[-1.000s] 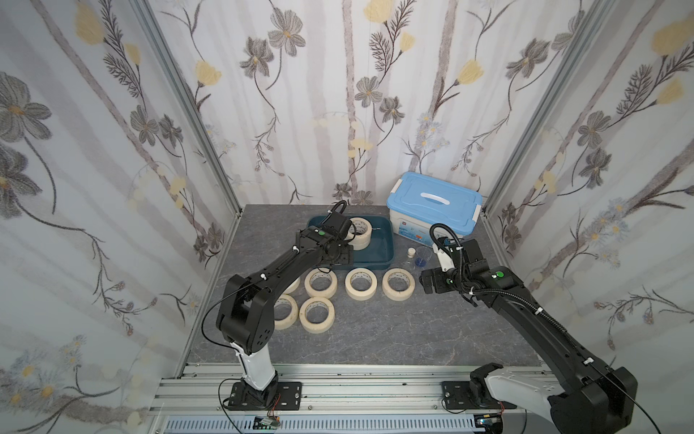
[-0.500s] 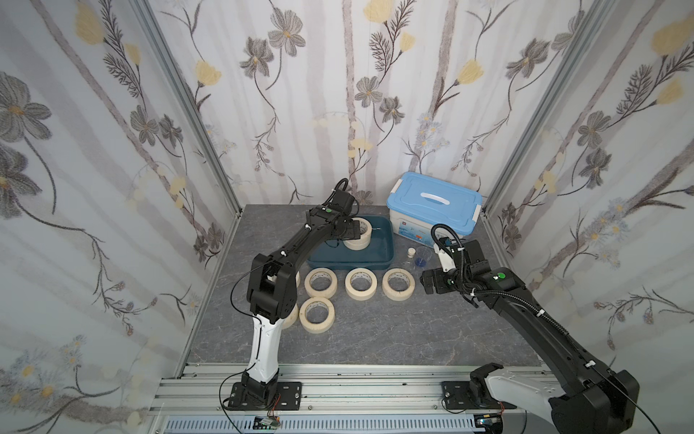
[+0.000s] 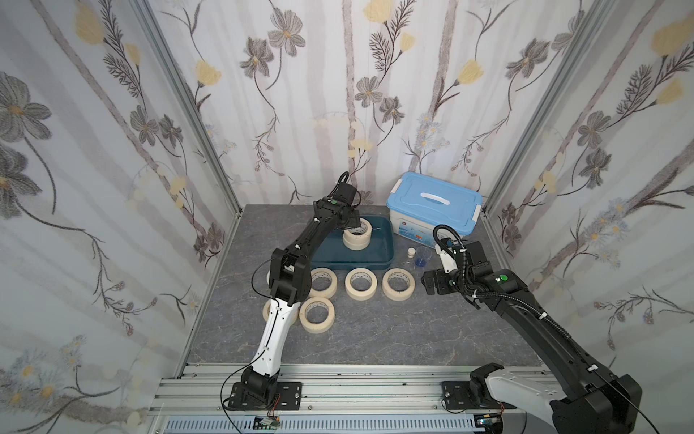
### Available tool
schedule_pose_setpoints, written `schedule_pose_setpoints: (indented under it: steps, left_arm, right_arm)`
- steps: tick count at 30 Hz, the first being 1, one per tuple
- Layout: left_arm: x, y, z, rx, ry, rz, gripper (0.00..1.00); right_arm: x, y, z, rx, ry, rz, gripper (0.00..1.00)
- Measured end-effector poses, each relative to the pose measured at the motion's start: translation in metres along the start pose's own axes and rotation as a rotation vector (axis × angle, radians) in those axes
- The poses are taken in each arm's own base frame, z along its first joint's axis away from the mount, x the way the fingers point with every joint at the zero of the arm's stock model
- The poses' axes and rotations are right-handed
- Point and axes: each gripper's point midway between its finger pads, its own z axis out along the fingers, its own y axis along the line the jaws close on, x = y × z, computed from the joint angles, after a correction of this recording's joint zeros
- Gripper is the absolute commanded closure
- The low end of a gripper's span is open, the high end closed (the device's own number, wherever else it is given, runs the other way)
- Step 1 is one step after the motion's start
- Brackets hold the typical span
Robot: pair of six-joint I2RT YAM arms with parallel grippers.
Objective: Take out the art tape in the storage box
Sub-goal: Pick up the art tape from the storage box.
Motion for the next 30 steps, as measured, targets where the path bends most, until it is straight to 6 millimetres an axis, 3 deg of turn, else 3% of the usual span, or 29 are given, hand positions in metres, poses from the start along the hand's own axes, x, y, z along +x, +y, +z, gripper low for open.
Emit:
schedule_pose_setpoints:
  steps: [13,23,30]
  left_arm:
    - [0.018,0.012,0.033,-0.016,0.076,-0.039,0.50]
    - [0.019,0.008,0.034,0.005,0.086,-0.049,0.79]
    - [0.019,0.006,0.032,0.019,0.089,-0.049,0.88]
  right_arm:
    - [0.002,-0.001,0.001,0.003,0.006,0.002,0.00]
    - [0.003,-0.002,0.002,0.004,0.008,0.003,0.00]
    - [0.005,-0.002,0.001,0.004,0.006,0.004,0.00]
